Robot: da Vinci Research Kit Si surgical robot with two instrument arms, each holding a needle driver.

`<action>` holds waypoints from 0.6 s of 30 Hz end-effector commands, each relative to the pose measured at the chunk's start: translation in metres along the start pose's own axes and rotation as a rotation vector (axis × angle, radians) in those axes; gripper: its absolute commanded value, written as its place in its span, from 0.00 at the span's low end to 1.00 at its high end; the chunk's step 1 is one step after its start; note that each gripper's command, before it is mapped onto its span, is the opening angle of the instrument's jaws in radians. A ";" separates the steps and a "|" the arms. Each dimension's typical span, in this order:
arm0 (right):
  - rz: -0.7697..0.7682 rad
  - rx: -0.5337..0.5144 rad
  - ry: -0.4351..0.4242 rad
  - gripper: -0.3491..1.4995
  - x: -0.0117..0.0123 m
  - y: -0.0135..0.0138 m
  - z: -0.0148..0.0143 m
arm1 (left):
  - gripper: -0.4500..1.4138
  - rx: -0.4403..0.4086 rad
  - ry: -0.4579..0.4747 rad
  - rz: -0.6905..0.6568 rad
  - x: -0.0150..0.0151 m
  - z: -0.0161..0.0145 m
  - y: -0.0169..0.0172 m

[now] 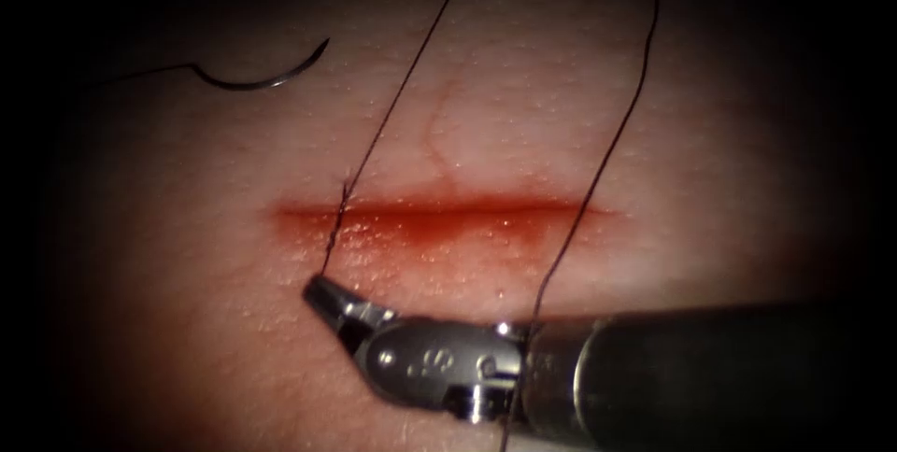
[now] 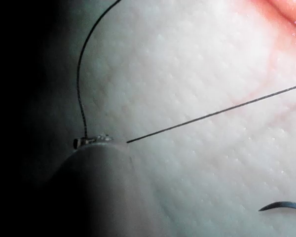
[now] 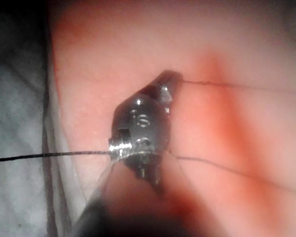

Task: Wound Closure
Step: Wrap the suture once clockwise around the right gripper

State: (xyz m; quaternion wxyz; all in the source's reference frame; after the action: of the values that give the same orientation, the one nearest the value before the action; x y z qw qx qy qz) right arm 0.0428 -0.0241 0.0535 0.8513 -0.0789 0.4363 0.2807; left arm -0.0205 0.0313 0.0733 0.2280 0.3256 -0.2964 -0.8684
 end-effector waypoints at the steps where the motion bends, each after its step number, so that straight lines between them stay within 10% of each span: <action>1: 0.000 0.004 0.002 0.00 0.0000 -0.0009 0.0005 | 0.00 0.006 -0.002 0.006 -0.0003 0.0012 -0.0005; 18: 0.028 -0.011 0.060 0.00 0.0014 -0.0007 0.0005 | 0.00 0.004 0.063 0.003 0.0000 -0.0016 0.0006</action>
State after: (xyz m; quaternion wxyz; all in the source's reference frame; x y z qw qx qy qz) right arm 0.0436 -0.0234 0.0520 0.8285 -0.0906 0.4667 0.2958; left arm -0.0183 0.0287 0.0720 0.2385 0.3567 -0.2873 -0.8564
